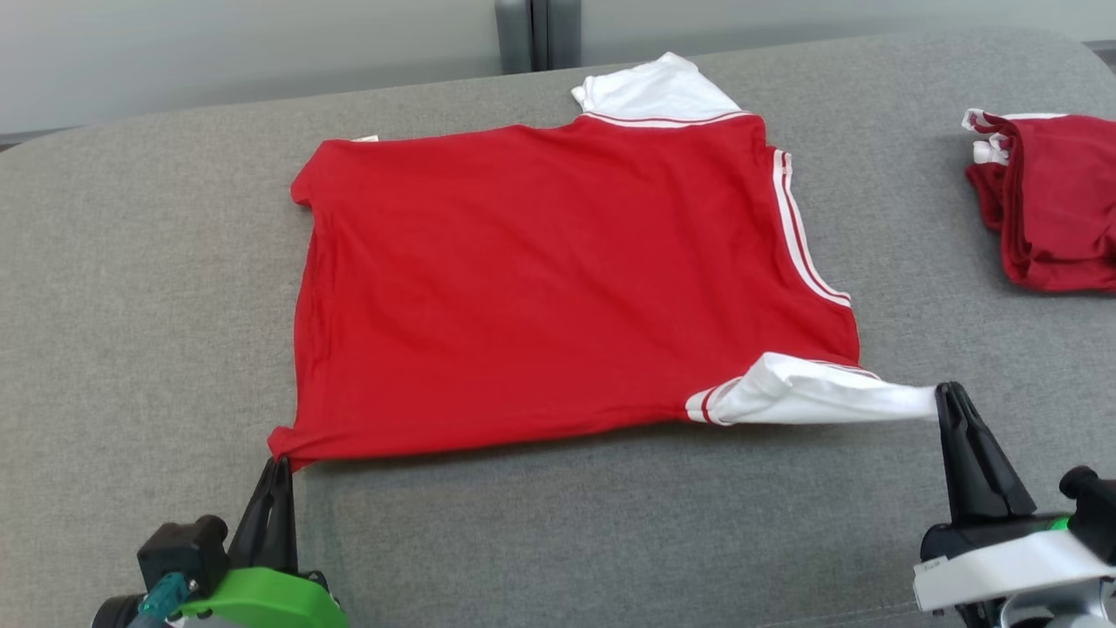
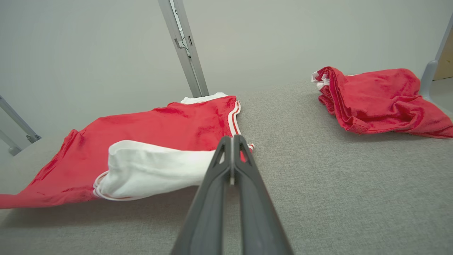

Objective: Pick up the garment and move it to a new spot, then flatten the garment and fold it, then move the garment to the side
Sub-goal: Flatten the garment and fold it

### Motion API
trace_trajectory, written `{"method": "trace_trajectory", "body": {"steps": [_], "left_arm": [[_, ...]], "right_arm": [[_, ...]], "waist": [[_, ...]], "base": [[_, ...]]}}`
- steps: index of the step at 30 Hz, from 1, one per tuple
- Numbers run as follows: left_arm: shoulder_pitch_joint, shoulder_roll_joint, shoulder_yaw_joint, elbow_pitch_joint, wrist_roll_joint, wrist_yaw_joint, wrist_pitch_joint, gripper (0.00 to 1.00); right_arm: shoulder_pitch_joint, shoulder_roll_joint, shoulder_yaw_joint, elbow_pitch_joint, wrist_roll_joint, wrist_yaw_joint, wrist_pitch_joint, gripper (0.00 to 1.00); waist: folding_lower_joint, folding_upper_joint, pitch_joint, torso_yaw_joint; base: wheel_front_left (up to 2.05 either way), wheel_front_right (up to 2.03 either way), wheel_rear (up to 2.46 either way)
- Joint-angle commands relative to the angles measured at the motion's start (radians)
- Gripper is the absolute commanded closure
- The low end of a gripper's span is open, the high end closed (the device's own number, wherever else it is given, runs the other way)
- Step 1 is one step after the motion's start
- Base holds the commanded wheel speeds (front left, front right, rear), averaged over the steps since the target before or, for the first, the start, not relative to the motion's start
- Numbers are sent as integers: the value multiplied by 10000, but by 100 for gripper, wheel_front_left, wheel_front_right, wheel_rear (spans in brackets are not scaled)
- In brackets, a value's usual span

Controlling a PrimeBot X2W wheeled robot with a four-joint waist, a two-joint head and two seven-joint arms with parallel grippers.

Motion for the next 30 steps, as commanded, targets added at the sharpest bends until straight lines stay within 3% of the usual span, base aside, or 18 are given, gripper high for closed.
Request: {"method": "trace_trajectory", "body": {"steps": [1, 13, 19, 27, 28, 29, 30], "left_arm": [[-371, 141, 3, 63, -77, -50, 178, 100], [-2643, 602, -373, 598, -259, -383, 1412, 100], [-3399, 590, -676, 992, -106, -489, 1057, 100], [-3872, 437, -972, 1639, -176, -542, 567, 100], [-3901, 418, -1005, 1729, -191, -545, 503, 100], [-3914, 395, -1038, 1806, -214, -561, 476, 100], [-3923, 370, -1047, 1876, -242, -556, 375, 80]], "right_arm": [[-396, -151, 39, 180, 72, -16, 21, 100], [-4740, -1845, 1543, 3345, 611, -16, -188, 100], [-6509, -2367, 2485, 5238, 897, -16, -492, 100], [-7788, -2549, 3219, 6846, 1185, -16, -781, 100], [-7848, -2542, 3280, 6961, 1207, -16, -793, 93], [-7886, -2527, 3305, 6995, 1201, -16, -801, 64], [-7916, -2493, 3271, 6932, 1182, -16, -797, 21]], "waist": [[0, 0, 225, 20], [0, 0, 1851, 176], [0, 0, 2327, 446], [0, 0, 2617, 709], [0, 0, 2622, 722], [0, 0, 2616, 730], [0, 0, 2599, 730]], "base": [[0, 0, 0], [0, 0, 0], [0, 0, 0], [0, 0, 0], [0, 0, 0], [0, 0, 0], [0, 0, 0]]}}
